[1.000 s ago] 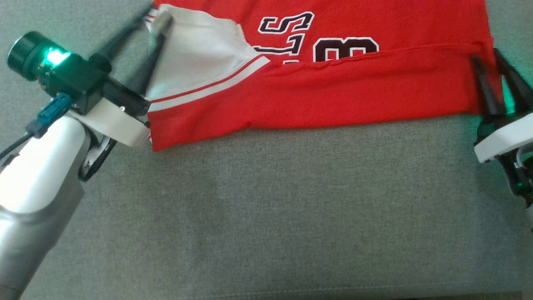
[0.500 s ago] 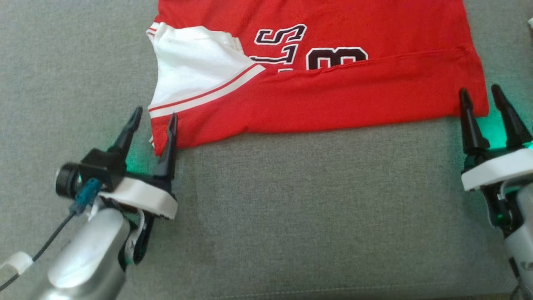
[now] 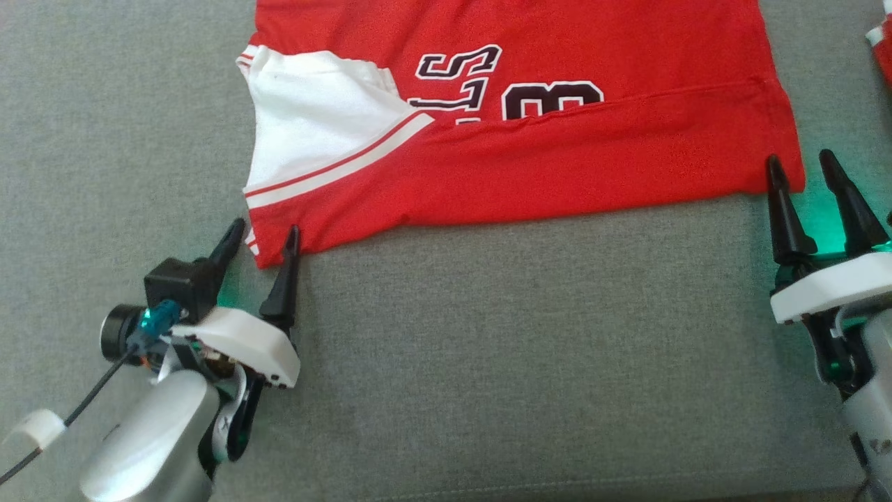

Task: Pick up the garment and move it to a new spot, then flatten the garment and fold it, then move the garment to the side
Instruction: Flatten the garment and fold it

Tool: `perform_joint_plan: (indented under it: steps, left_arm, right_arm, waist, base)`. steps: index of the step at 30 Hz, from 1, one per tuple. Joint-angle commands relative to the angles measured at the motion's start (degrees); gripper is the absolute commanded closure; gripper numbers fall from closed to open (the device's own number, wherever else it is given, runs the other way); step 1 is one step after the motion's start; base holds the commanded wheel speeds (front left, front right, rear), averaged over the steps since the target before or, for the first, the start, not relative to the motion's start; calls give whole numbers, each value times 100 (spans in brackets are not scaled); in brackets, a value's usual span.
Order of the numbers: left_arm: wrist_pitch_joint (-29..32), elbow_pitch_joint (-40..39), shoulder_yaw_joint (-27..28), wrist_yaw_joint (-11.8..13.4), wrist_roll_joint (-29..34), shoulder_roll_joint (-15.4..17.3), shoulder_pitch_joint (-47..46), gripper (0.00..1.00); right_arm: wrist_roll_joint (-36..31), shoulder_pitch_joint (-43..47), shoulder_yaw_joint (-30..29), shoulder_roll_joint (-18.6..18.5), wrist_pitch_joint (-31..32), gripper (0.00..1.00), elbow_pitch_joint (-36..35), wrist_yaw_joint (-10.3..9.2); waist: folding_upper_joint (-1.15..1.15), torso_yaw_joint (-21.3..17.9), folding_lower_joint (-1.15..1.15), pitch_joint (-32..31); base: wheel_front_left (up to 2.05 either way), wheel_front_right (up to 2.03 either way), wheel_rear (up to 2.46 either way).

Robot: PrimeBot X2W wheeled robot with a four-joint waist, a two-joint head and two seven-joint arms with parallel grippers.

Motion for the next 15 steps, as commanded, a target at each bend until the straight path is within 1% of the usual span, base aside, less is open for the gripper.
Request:
perform_joint_plan:
  steps: [1,2,5,8,12,13,14,15]
  left_arm:
    - [83,-87,91,15,-45,207,160,4]
    - [86,-115,86,9,-55,207,168,43]
    - [59,-194,62,-47,-81,196,184,100]
    - [52,-237,37,-101,-87,201,176,100]
    - [-23,-292,38,-152,-67,219,120,100]
    - [-48,-294,38,-158,-51,223,99,100]
    - [-64,-291,36,-166,-40,226,80,100]
    - [-74,-284,35,-171,-35,228,67,100]
  right_arm:
    - [40,-37,51,-42,-77,0,-51,-4]
    - [36,-59,44,-38,-77,0,16,-4]
    - [10,-159,26,-10,-77,0,223,-4]
    - [-7,-252,14,12,-78,0,375,-4]
    - [-57,-433,41,76,2,0,788,-4]
    - [-48,-457,86,87,65,3,882,-4]
    - [-34,-470,158,90,128,56,949,-4]
    - [-9,-472,234,84,171,100,991,-4]
  waist:
    - [0,19,0,-4]
    - [0,30,0,-5]
    - [0,67,0,-8]
    - [0,92,0,-5]
    - [0,149,0,-23]
    - [0,168,0,-33]
    - [0,184,0,-47]
    - [0,198,0,-67]
  base:
    - [0,0,0]
    - [0,0,0]
    - [0,0,0]
    - [0,0,0]
    - [0,0,0]
    - [0,0,0]
    - [0,0,0]
    - [0,0,0]
